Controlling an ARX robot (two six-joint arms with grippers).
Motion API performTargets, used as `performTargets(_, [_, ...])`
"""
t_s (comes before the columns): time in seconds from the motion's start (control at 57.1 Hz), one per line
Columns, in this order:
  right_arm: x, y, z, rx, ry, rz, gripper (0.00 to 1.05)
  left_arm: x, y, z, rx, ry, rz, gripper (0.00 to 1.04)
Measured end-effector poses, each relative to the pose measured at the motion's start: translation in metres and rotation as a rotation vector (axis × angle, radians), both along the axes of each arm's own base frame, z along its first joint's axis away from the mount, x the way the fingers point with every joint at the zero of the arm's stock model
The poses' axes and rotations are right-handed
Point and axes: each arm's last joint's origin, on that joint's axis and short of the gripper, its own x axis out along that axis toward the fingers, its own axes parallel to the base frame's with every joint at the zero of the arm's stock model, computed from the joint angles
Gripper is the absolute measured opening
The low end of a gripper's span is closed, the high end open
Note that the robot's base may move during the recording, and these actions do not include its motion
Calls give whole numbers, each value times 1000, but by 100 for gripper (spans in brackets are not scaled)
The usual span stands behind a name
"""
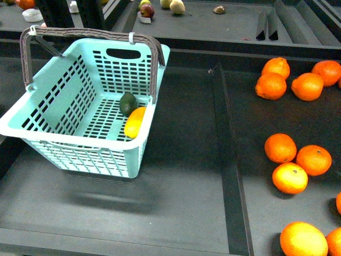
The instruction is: Pick mango and avocado into basket
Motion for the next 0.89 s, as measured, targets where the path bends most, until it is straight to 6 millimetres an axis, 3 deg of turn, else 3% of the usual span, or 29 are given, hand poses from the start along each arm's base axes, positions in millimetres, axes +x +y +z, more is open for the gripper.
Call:
performTargets(0.525, [0, 0, 0, 0, 0, 0, 97, -21, 0, -4, 0, 9, -1, 3])
performTargets(0.893, [0, 0, 0, 0, 0, 0, 97, -21, 0, -4, 0, 7, -1, 3])
